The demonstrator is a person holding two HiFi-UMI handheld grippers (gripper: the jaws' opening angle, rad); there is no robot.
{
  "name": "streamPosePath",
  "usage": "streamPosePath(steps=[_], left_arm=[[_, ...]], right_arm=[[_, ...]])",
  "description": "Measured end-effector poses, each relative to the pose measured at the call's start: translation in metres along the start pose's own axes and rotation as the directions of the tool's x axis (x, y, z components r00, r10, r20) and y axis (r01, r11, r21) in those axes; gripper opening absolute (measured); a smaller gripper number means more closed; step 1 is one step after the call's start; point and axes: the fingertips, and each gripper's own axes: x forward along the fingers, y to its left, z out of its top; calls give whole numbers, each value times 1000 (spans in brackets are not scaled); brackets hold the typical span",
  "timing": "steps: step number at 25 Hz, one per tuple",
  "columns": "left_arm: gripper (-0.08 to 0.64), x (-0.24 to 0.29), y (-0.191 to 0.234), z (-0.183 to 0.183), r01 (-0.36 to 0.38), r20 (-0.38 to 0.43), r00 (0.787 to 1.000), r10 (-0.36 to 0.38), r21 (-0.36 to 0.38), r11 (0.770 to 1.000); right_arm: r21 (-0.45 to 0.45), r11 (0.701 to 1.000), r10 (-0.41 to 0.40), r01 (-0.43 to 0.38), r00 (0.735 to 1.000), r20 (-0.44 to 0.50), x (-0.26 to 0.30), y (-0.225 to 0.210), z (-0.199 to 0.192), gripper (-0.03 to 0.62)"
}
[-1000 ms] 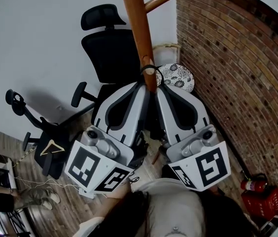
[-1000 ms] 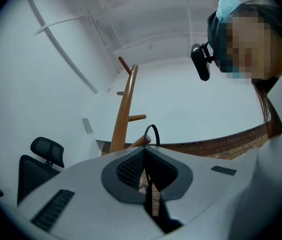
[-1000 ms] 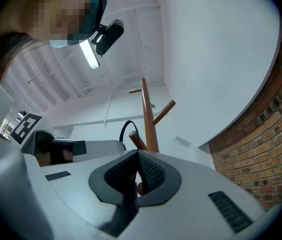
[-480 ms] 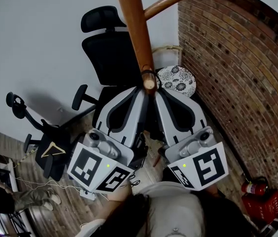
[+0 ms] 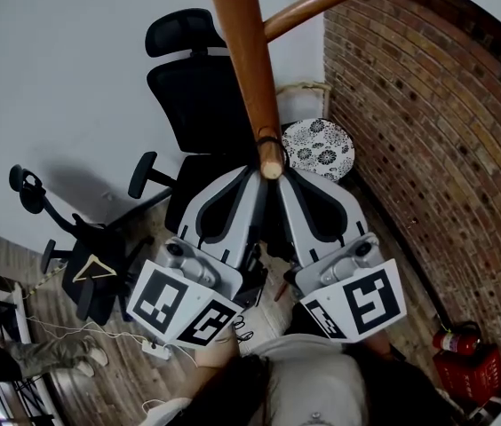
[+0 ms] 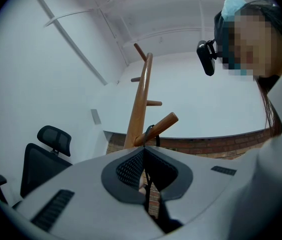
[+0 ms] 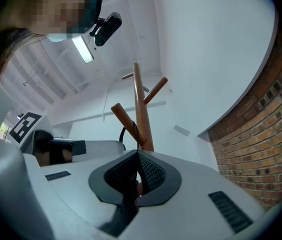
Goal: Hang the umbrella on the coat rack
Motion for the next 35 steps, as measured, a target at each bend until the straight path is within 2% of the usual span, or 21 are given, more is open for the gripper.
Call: streamPosePath(steps=[11,35], left_arm=[[9,5,10,-2,-7,-2,1000,7,-8,1000],[9,-3,-4,-10,2,-21,1000,-2,-6,1000]], right_arm=[[12,1000,17,-17,1000,-6,9,-3,-5,35],[-3,1000,24,-24,999,-40,-3,5,-12,38]])
